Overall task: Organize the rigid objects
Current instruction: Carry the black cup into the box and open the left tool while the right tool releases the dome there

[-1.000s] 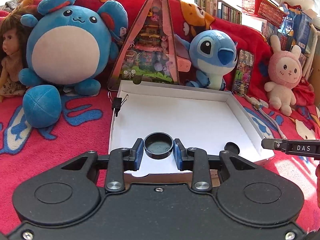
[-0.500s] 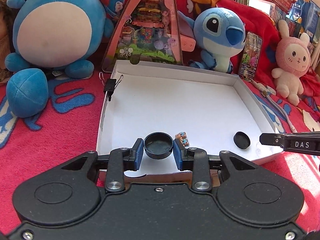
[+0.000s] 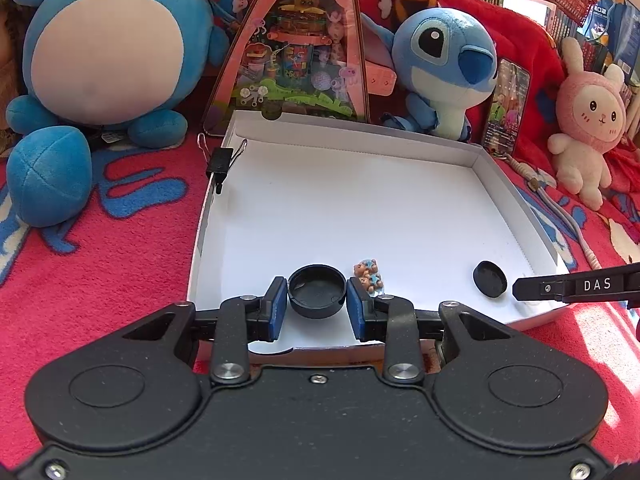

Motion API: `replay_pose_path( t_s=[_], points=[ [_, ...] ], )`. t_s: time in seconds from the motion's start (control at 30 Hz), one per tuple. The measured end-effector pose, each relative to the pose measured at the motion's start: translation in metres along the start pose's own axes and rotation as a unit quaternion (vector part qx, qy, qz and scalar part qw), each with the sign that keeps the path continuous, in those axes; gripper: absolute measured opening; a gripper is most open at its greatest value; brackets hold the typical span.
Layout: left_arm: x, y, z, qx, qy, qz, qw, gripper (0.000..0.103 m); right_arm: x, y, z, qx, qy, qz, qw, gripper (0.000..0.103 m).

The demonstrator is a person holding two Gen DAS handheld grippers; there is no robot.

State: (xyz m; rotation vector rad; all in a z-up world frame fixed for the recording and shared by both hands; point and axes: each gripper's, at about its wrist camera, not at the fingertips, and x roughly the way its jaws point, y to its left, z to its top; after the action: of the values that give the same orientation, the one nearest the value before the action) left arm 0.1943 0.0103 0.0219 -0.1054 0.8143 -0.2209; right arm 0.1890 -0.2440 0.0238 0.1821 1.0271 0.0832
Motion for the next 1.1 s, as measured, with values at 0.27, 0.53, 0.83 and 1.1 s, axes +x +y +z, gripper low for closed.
replay_pose_path(
  t_s=[0.27,0.53,0.83,1.1],
  points=[
    [0.001,0.000,0.000,-0.001,-0.003,0.003,1.0000,0.031,0.006,-0.007,0.004,0.029,-0.028,0.021,0.999,0.012],
    [-0.001,0.001,0.001,-0.009,-0.004,-0.004,0.9999,0.030,0.009,-0.004,0.005,0.041,-0.038,0.042,0.998,0.011],
    [-0.006,-0.004,0.003,-0.015,-0.011,-0.040,0.9990,0.036,0.005,-0.001,0.004,0.040,-0.050,0.057,0.996,0.019],
    [-0.024,-0.005,0.004,-0.004,-0.033,-0.040,0.9986,0.052,-0.009,-0.004,0.001,0.041,-0.069,0.079,0.994,0.043]
  ],
)
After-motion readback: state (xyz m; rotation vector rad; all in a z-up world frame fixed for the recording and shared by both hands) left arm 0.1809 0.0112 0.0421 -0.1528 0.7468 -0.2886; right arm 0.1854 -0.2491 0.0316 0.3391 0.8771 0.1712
